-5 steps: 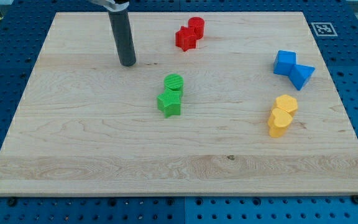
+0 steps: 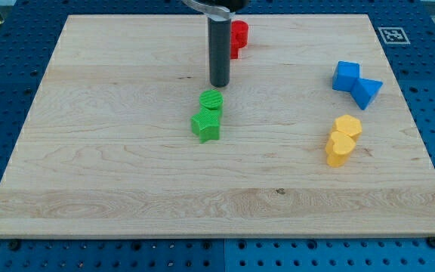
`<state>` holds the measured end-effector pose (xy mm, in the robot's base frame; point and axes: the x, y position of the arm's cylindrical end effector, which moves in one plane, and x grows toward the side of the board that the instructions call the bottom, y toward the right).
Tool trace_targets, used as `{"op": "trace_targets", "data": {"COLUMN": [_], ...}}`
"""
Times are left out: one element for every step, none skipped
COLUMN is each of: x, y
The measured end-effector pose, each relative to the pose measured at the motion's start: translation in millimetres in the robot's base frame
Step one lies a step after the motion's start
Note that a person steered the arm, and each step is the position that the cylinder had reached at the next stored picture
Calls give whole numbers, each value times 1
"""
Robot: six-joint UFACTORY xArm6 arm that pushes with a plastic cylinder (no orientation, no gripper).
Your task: Separate green star from green circle
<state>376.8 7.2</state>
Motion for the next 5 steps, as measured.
{"op": "trace_targets", "data": {"x": [30, 72, 88, 92, 92], "y": [20, 22, 22, 15, -19]}}
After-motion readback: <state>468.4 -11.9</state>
